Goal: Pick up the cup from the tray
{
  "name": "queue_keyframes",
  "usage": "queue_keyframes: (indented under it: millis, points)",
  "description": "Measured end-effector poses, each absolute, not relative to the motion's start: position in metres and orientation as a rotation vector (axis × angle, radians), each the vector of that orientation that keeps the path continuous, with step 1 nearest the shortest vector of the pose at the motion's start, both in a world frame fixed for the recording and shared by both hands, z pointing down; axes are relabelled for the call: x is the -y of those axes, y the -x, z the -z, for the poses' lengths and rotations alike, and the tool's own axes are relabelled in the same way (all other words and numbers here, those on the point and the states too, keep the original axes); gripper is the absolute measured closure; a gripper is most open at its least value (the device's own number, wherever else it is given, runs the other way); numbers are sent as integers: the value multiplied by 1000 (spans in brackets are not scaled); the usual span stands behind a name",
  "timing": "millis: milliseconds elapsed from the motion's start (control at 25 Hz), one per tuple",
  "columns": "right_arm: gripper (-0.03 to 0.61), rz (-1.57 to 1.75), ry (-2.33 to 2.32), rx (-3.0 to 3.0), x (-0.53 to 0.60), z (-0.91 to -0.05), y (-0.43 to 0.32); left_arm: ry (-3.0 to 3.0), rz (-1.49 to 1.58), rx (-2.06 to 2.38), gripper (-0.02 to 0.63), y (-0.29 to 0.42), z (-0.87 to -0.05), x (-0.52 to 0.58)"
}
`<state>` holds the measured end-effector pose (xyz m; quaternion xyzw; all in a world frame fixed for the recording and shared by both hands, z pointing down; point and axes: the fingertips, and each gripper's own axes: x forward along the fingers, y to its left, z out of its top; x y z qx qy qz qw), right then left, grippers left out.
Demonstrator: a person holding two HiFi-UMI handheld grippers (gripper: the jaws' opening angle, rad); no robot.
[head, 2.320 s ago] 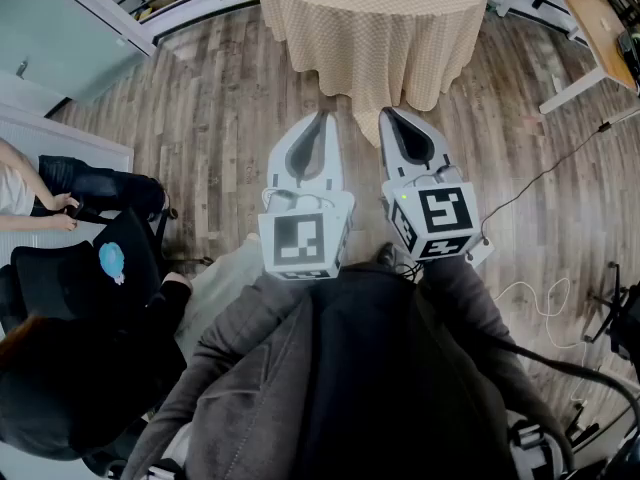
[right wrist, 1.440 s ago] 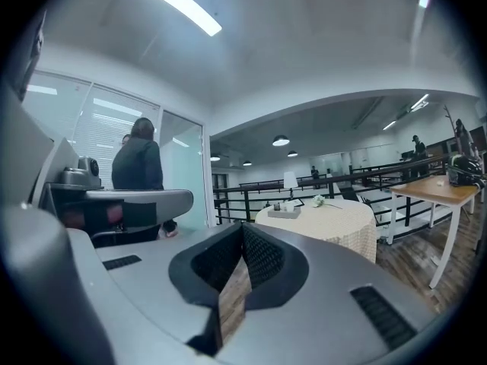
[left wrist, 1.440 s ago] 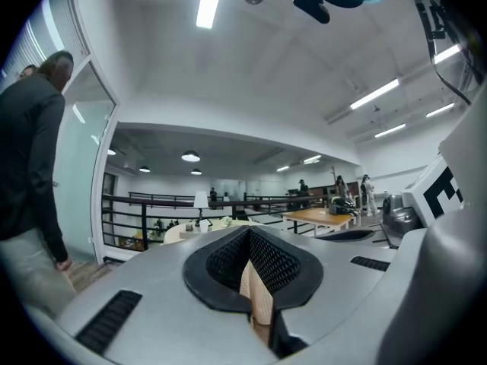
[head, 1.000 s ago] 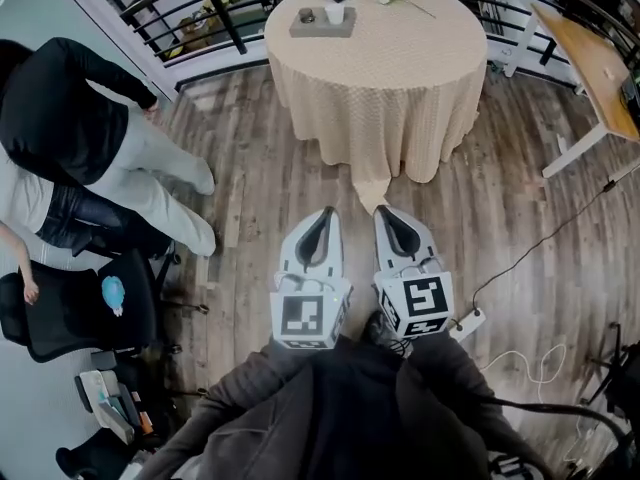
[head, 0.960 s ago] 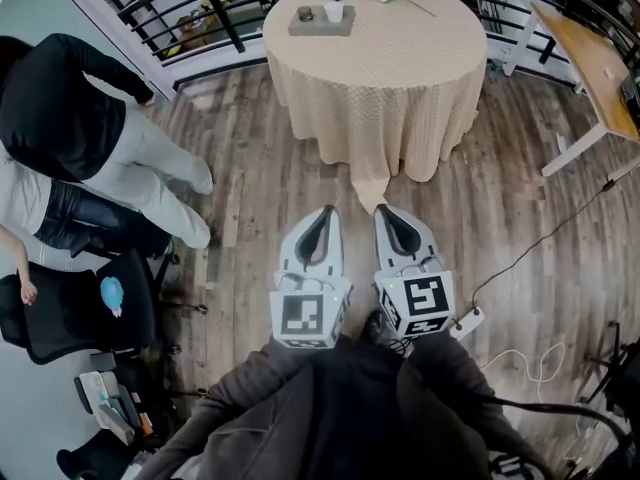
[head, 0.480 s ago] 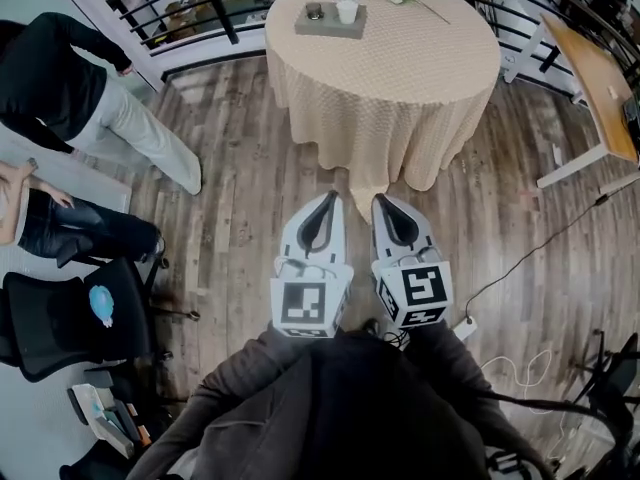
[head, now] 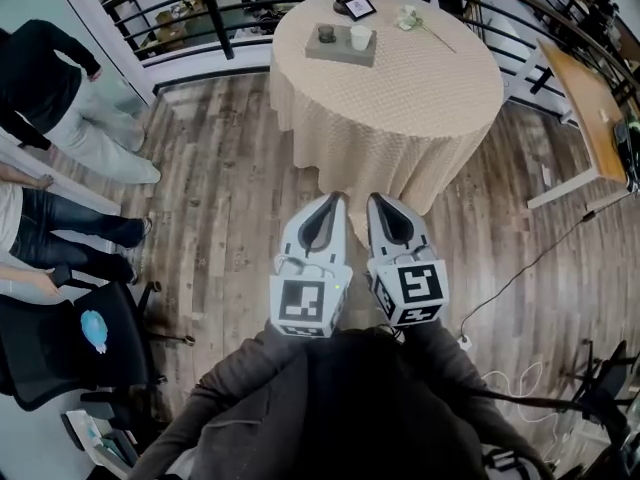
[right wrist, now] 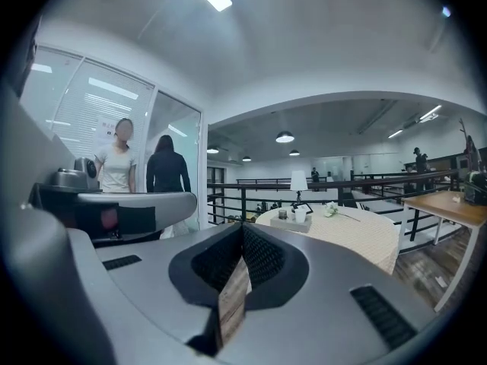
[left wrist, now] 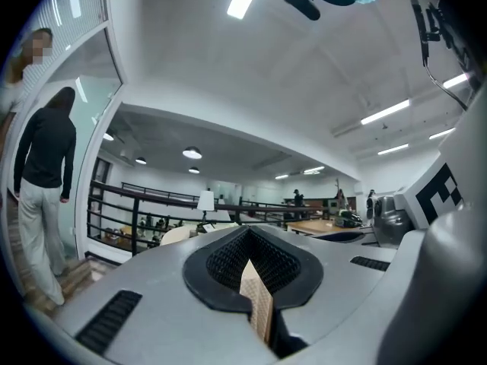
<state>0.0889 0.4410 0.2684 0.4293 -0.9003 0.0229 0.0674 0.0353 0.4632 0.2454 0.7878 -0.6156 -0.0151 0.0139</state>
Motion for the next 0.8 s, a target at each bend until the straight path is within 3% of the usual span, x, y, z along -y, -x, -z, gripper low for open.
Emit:
queue_keyframes:
  millis: [800]
  points:
    - [571,-129,-1356,2674,-331,-283,-82,-2426,-72,1864,611,-21,-270,-357]
